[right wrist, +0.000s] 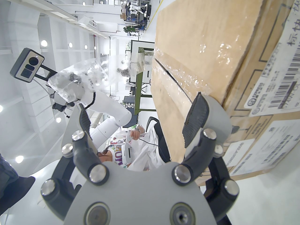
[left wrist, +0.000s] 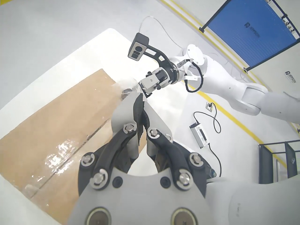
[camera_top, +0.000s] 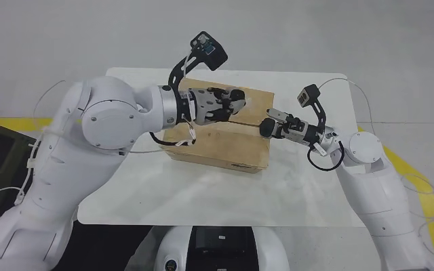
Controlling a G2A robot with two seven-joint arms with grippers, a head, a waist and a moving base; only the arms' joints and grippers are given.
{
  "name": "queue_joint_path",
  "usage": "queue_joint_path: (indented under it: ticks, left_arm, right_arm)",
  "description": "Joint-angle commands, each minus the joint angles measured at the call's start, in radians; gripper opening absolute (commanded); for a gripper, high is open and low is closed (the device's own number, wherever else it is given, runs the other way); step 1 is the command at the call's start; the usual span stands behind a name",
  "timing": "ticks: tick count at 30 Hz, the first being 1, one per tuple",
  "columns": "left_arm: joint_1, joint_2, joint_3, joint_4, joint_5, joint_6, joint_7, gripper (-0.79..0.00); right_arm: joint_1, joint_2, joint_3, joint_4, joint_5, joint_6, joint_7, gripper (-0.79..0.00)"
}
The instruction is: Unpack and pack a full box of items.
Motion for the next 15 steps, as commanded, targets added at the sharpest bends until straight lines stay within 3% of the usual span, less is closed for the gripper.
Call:
queue_joint_path:
  ticks: [1,15]
  left_arm:
    - [-0.013,-0.004,0.020,0.013,-0.003,-0.016,-0.017,-0.785]
    - [-0.017,-0.013,0.038,0.047,-0.014,-0.028,-0.009,-0.785]
  right_arm:
    - [0.000,0.000,0.000,0.000,0.000,0.000,0.000,0.000]
    - [-0.063,0.012,0.073,-0.107,0.031,-0.017,0.003,0.000]
